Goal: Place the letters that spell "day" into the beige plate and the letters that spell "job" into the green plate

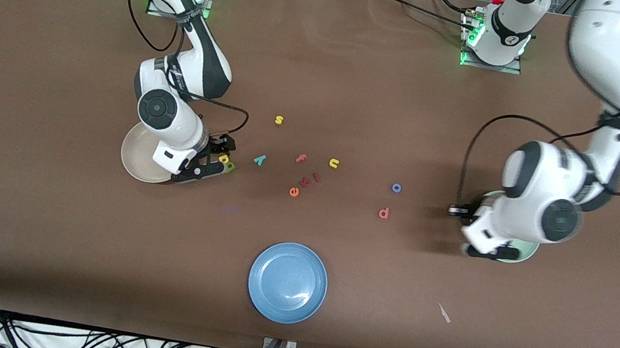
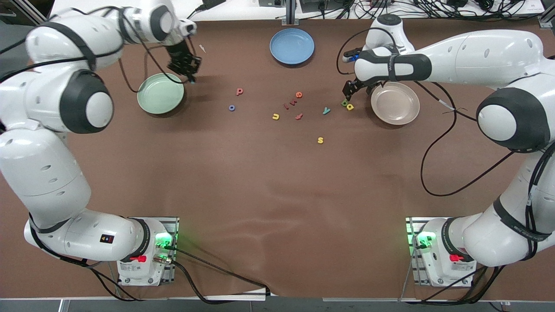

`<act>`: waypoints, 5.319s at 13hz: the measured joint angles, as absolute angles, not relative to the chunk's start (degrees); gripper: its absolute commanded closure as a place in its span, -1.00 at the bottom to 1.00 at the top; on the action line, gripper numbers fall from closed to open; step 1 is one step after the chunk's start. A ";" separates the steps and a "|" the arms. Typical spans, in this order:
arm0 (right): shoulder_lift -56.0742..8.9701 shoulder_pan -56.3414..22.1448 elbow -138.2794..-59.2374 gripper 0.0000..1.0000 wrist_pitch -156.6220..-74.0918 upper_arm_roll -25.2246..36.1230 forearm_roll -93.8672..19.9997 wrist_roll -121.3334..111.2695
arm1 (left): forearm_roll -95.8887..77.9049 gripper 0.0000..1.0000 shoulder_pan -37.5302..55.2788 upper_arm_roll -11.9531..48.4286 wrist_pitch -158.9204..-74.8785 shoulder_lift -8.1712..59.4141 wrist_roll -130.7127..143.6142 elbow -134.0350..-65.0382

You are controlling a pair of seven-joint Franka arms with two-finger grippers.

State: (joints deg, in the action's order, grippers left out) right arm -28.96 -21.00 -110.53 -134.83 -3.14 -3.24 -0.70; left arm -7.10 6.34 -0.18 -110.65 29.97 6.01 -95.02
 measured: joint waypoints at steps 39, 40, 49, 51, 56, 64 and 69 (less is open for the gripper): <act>-30.93 -21.92 -116.57 0.56 -146.97 -3.47 -3.21 -4.92 | 7.63 -0.13 9.75 17.92 -131.87 45.03 30.73 -91.60; -30.92 -21.92 -116.57 0.67 -146.97 -3.47 -3.21 -4.92 | 7.63 -0.10 9.75 17.92 -131.86 45.03 30.51 -91.58; -25.32 -21.77 -106.71 0.69 -123.81 2.39 -3.22 -10.86 | 7.63 1.00 9.68 17.79 -131.57 45.86 30.03 -91.14; -24.95 -21.57 -104.15 0.66 -118.99 5.51 -3.24 -15.56 | 7.63 1.00 9.66 17.79 -131.36 45.87 30.03 -91.03; -25.08 -21.11 -104.87 -0.19 -117.29 10.47 -4.32 -23.08 | 7.64 1.00 5.06 17.73 -114.96 38.82 24.88 -87.82; -24.99 -21.68 -104.66 -0.43 -116.86 10.39 -10.17 -22.45 | 10.13 -0.37 -14.35 17.03 -105.22 38.24 1.47 -91.53; -25.30 -26.38 -104.40 -0.45 -123.51 6.59 -11.66 -10.34 | 12.68 -1.00 -13.99 19.11 -105.68 38.85 2.50 -90.49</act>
